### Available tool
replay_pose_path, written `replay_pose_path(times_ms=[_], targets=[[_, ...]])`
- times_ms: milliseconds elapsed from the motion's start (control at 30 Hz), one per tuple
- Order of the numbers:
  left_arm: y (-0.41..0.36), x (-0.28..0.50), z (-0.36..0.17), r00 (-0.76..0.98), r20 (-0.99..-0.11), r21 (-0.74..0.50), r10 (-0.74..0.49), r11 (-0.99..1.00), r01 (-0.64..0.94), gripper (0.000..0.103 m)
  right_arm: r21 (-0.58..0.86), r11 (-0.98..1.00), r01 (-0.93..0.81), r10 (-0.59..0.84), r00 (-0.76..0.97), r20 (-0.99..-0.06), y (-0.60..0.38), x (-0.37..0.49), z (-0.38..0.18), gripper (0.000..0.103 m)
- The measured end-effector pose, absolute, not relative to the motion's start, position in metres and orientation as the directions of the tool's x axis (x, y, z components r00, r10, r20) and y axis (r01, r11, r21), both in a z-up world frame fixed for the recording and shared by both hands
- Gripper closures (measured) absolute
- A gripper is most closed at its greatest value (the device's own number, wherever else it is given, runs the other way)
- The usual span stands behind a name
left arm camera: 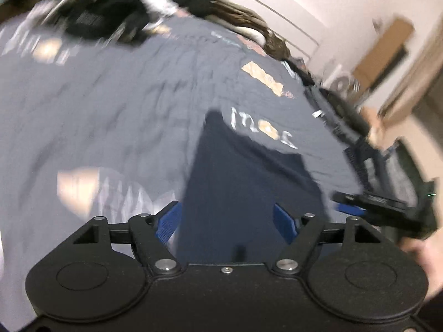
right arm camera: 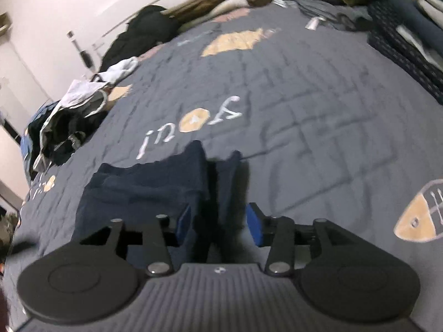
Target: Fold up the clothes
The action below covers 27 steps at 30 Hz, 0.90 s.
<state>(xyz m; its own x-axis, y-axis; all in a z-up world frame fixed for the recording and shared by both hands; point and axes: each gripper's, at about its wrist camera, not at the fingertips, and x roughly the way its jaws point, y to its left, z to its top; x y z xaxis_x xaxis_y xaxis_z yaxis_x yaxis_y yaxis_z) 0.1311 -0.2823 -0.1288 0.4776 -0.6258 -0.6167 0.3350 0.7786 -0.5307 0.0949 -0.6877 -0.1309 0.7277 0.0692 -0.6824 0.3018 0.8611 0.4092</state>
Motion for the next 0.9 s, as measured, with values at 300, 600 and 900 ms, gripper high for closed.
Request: replay_pose_path(times_ms=[300,600,900], targets=[[-0.253,0.042,-0.178,0.455,-0.589,-0.713,-0.668,0.694,0.096,0.027,0.49,0.827,0.276,0.135,0.749,-0.649,-0.697,0.075,-0.123,0.048],[-0.28,0.047,-0.213,0.454,-0.522,-0.808,-0.722,0.588,0.005,0.027,0.522,0.819,0.236,0.176,0.763,-0.622,-0.7,0.063,-0.115,0.045],[-0.3,0.077,-0.231,0.549,-0.454,-0.869,-0.702,0.486,-0.097,0.034,0.522,0.818,0.241,0.183,0.752,-0.633,-0.703,0.065,-0.124,0.043]])
